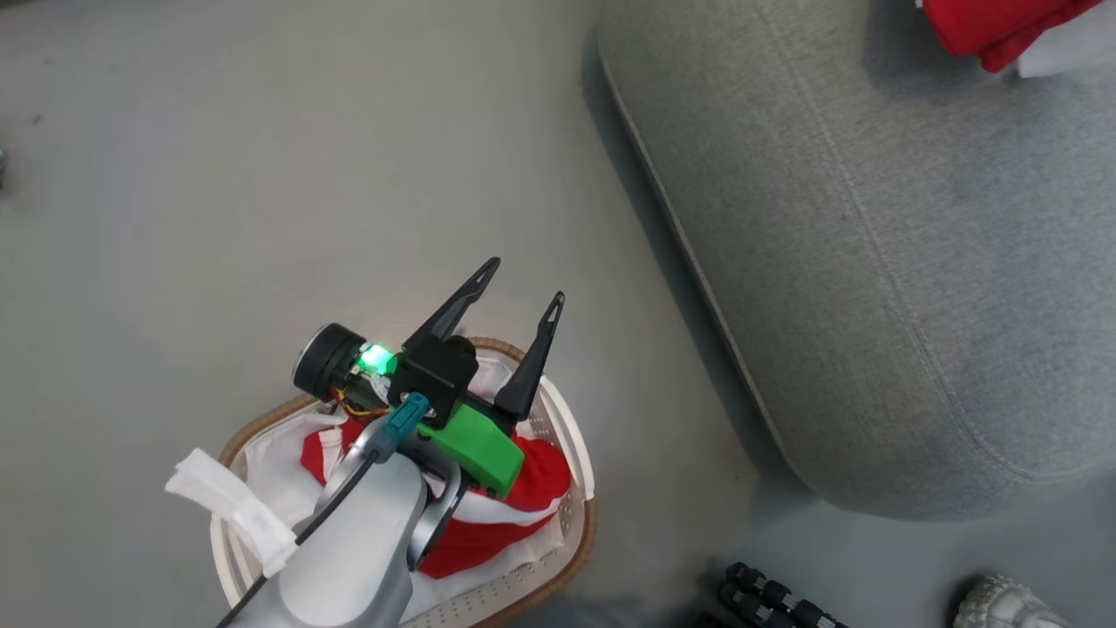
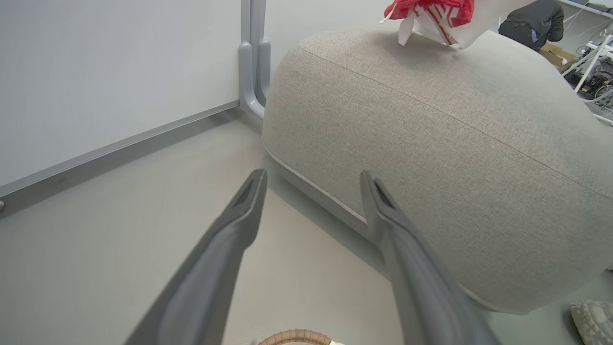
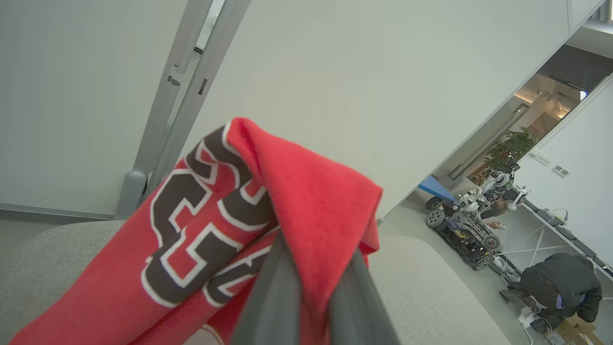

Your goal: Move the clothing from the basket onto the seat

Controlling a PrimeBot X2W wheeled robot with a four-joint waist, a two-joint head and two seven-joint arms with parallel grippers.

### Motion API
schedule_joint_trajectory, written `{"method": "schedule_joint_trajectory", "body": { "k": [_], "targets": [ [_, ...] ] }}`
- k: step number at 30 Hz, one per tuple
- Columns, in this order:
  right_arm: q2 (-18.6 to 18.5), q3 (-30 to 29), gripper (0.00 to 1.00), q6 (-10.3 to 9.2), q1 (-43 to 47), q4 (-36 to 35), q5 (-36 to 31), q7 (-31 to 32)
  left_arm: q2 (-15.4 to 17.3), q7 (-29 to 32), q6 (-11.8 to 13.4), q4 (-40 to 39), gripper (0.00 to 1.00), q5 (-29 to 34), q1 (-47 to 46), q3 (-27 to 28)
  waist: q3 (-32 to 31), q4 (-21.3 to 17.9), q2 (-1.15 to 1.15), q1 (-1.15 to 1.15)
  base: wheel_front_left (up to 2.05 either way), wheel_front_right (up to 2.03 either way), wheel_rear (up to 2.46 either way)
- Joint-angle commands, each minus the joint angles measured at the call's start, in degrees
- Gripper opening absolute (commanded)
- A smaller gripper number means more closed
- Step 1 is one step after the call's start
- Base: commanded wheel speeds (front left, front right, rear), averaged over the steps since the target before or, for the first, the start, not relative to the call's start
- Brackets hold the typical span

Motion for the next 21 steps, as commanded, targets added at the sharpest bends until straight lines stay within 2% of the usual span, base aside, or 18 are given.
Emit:
{"method": "schedule_joint_trajectory", "body": {
  "k": [1,7,8,9,10,15,21],
  "targets": [
    [0.2,-1.7,0.0,-0.06,0.7,1.3,-1.3,-0.1,0.2,0.0,-0.2,-0.1,1.0,0.4,-1.6,0.0,5.1,5.1,-0.01,-0.01,0.0,0.0,0.0],
    [2.9,-13.2,0.0,-0.06,6.2,8.2,-6.5,-0.1,0.1,0.0,-0.2,0.8,1.0,0.4,-2.0,1.4,4.9,7.2,-0.01,-0.01,0.0,0.0,0.0],
    [3.6,-15.6,0.17,-0.06,7.6,9.0,-7.5,-0.1,0.2,0.0,-0.2,1.0,1.0,0.5,-1.7,1.7,4.5,7.4,-0.01,-0.01,0.0,0.0,0.0],
    [4.2,-17.3,0.47,-0.06,8.8,9.4,-8.4,-0.1,0.2,0.0,-0.2,1.2,1.0,0.5,-1.3,2.1,4.0,7.6,-0.01,-0.01,0.0,0.0,0.0],
    [4.9,-19.1,1.0,-0.06,10.4,9.9,-9.3,-0.1,0.2,0.0,-0.2,1.5,1.0,0.4,-0.8,2.6,3.3,7.7,-0.01,-0.01,0.0,0.0,0.0],
    [8.4,-25.5,1.0,-0.06,18.4,8.8,-12.0,-0.1,-0.2,0.0,-0.2,2.3,1.0,0.4,1.8,5.0,-0.9,8.0,-0.01,-0.01,0.0,0.0,0.0],
    [11.8,-26.0,1.0,-0.06,27.7,5.5,-12.1,-0.1,-1.4,0.0,-0.1,2.9,1.0,1.1,5.4,9.3,-6.4,8.9,-0.01,-0.01,0.0,0.0,0.0]
  ]
}}
